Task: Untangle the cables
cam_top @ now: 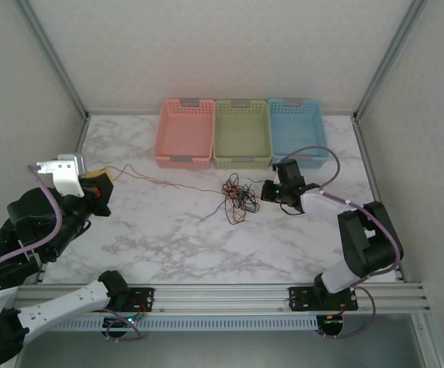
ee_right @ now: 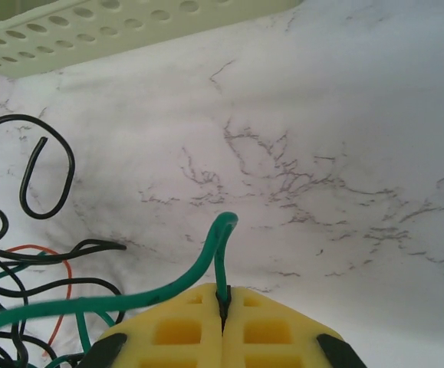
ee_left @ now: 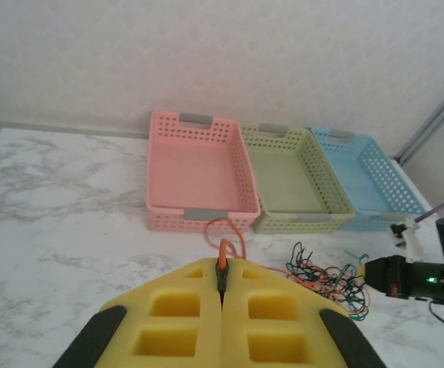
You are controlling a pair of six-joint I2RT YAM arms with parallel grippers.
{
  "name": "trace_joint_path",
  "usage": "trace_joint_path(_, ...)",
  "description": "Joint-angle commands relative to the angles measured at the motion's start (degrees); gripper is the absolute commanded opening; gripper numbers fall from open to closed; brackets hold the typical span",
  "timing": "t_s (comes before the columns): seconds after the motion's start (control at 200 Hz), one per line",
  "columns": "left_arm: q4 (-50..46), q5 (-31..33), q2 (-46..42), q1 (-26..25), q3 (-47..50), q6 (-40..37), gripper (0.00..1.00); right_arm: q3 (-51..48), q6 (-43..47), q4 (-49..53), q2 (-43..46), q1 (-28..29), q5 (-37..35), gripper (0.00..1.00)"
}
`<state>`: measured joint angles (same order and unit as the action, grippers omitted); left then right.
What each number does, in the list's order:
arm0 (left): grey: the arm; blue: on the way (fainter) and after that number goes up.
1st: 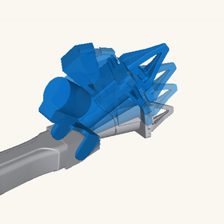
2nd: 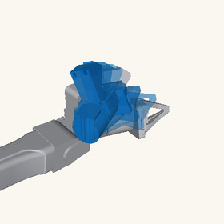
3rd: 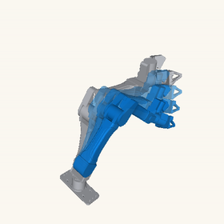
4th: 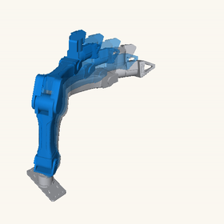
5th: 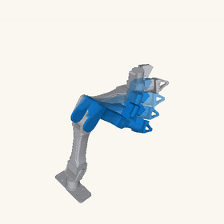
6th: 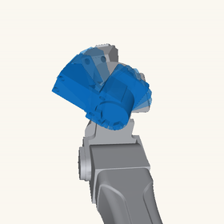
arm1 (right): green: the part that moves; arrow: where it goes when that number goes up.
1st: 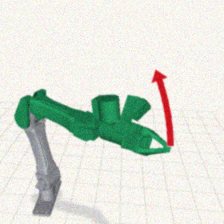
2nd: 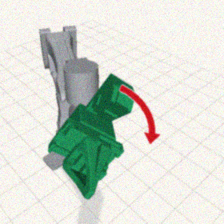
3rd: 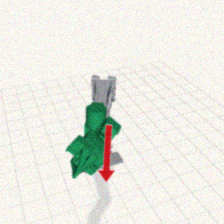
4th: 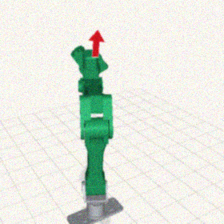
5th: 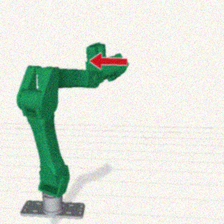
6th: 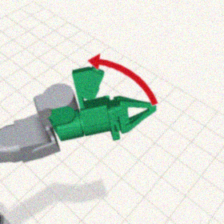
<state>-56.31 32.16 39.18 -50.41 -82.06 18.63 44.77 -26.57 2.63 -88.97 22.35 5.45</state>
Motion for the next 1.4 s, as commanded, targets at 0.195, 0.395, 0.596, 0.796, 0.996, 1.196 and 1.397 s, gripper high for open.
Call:
trace_joint_path(0.195,-2.0,6.6,1.8,0.3,-14.7,-7.4,0.00,0.2,-1.5,2.0,-1.3,-1.4,-4.4,0.00)
trace_joint_path(0.395,2.2,-0.7,4.8,0.3,-17.1,-9.2,0.00,0.6,-1.4,2.3,-1.8,-1.4,-4.1,0.00)
trace_joint_path(0.596,6.6,-6.1,6.9,0.3,-19.6,-10.0,0.00,0.8,-1.2,2.4,-2.1,-1.4,-3.7,0.00)
trace_joint_path(0.796,0.8,-4.4,15.7,0.3,-35.6,-12.6,0.00,1.2,-1.0,2.9,-2.5,-1.4,-4.1,0.00)
trace_joint_path(0.996,4.8,0.1,16.8,0.3,-46.3,-17.9,0.00,1.3,-1.0,3.2,-2.5,-1.4,-3.9,0.00)
trace_joint_path(1.196,9.5,-2.0,15.3,0.3,-41.2,-18.2,0.00,1.4,-1.0,3.3,-2.7,-1.4,-3.4,0.00)
trace_joint_path(1.397,2.8,-8.8,19.4,0.4,-36.3,-14.0,0.00,1.5,-1.0,3.2,-2.7,-1.4,-3.0,0.00)
